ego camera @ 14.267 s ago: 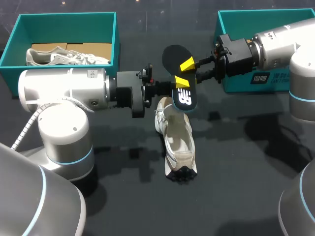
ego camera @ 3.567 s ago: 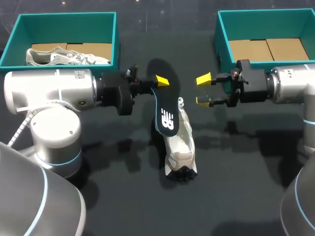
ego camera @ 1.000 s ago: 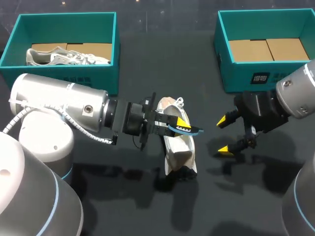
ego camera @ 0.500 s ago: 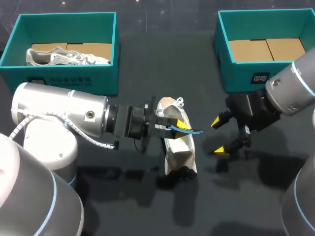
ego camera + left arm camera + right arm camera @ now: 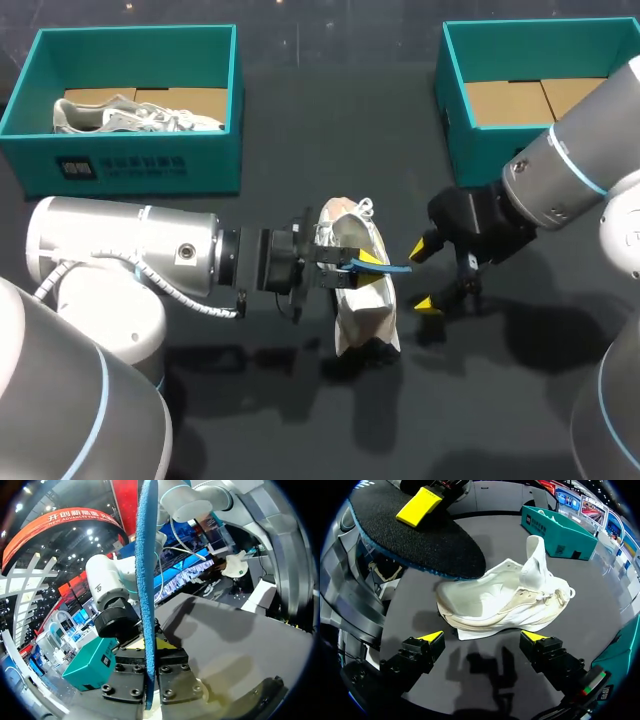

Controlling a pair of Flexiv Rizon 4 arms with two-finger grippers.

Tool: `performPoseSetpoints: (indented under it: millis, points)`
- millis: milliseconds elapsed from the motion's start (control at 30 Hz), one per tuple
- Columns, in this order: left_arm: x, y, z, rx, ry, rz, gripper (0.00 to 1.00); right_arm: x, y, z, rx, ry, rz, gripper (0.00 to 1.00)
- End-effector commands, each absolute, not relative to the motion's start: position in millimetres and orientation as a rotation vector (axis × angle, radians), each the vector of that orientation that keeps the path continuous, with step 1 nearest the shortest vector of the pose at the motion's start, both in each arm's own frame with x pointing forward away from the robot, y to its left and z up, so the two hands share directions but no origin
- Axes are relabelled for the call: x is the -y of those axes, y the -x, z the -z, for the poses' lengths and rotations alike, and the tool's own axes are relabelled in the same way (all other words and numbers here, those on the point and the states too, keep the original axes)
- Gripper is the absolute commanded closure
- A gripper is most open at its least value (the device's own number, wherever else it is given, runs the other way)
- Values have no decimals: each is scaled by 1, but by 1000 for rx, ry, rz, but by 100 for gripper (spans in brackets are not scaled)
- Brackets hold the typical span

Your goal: Take the shoe out of the shoebox, open the shoe tongue, remove and reinsert the insole, then place the shoe into the shoebox

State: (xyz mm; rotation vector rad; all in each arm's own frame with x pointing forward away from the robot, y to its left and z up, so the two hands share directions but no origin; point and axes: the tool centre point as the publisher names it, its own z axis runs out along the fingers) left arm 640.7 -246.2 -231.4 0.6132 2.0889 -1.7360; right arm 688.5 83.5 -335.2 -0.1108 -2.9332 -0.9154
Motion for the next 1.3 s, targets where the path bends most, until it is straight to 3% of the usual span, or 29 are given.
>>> performPoseSetpoints:
  millis: [33, 1300]
  points:
    - [245, -640, 232, -2107, -573, 1716, 100, -92, -692, 342, 2938, 113, 901, 0]
    - [249, -645, 253, -2166, -478, 1747, 100, -106, -685, 353, 2948, 70, 871, 0]
